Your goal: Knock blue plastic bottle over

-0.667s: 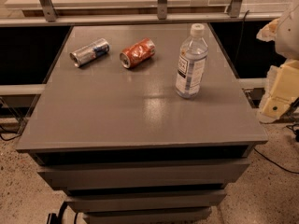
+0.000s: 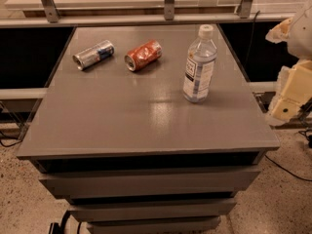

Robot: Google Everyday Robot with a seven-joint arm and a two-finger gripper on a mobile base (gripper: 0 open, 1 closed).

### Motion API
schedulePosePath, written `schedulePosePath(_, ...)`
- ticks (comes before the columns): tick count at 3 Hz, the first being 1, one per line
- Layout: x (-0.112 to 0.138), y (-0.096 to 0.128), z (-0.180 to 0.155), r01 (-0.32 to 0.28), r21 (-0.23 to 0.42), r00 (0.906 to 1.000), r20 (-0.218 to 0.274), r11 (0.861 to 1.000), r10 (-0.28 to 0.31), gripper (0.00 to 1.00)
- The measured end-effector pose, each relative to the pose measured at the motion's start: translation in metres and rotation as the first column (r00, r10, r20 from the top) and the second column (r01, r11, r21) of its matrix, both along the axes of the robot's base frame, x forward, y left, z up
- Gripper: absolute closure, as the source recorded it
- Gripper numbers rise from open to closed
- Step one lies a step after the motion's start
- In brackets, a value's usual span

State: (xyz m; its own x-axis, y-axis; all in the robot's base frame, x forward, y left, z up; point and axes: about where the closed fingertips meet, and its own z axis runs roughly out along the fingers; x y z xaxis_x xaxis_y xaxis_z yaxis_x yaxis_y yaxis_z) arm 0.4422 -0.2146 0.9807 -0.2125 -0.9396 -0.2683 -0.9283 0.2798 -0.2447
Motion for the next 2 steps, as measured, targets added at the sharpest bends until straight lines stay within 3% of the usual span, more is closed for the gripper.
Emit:
schedulePosePath(1, 0.014, 0.004, -0.006, -0.013, 0.12, 0.9999, -0.002, 0.993, 0.014, 0.0)
schedulePosePath(2, 0.034, 0.012, -0.016, -0.006, 0.258, 0.9997, -0.023, 0.966, 0.013, 0.0)
